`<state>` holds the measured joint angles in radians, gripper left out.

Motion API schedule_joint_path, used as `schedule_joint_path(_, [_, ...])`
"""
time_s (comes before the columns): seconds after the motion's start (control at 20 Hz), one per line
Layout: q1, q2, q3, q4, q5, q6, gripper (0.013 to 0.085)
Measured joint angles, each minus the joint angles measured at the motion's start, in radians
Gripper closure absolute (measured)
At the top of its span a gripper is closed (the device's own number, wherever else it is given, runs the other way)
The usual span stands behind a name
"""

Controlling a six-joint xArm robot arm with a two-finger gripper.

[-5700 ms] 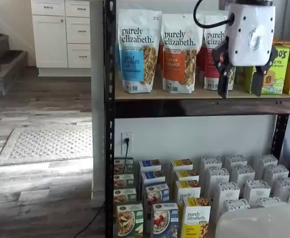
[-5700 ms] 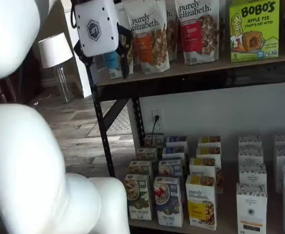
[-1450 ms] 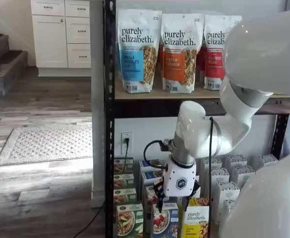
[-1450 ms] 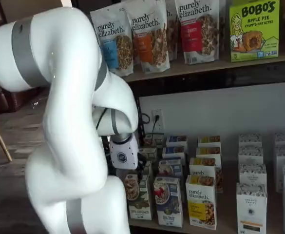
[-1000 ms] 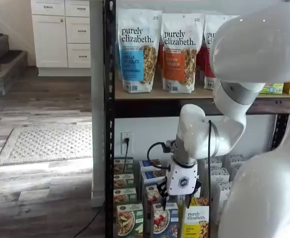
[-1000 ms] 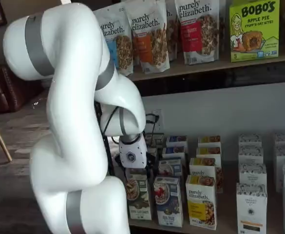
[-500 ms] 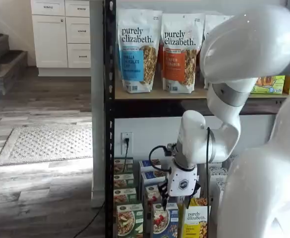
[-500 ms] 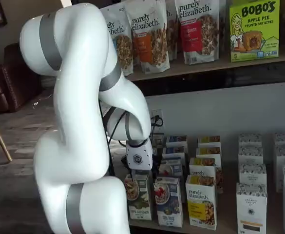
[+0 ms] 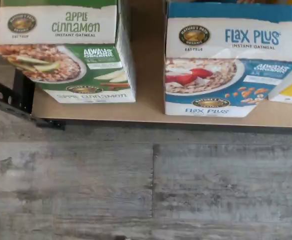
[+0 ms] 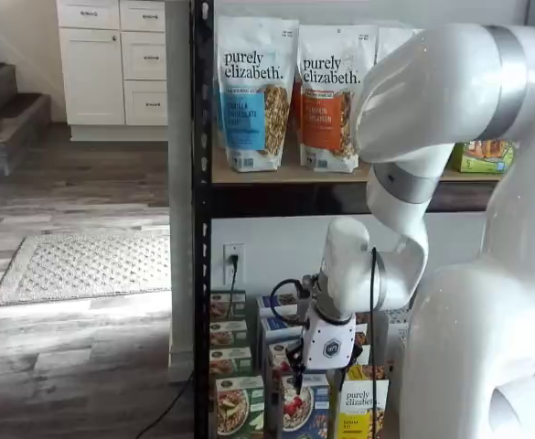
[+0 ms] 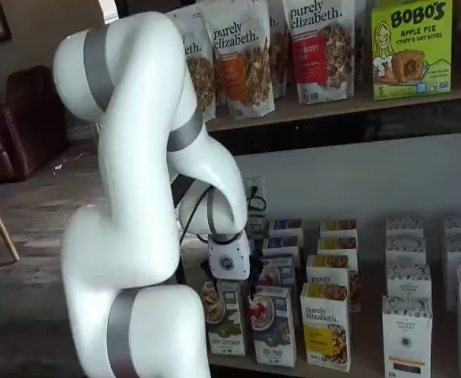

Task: Pick up the blue and white box that is on the bottom shelf, the second box from the left

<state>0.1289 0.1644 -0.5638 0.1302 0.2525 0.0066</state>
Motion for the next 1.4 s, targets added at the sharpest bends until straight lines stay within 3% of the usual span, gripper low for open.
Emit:
schedule_joint_path(0.3, [-0.002, 0.105, -0.061, -0.053, -0.046, 0.047, 0.013])
schedule_joint_path(0.5, [-0.017, 0.19, -0.117, -0.149, -0.076, 0.126, 0.013])
schedule_joint_path(0.65, [-0.025, 0.237, -0.155, -0.185, -0.088, 0.154, 0.013])
schedule_joint_path(1.4, [-0.06, 0.38, -0.317, -0.285, -0.086, 0.217, 0.013])
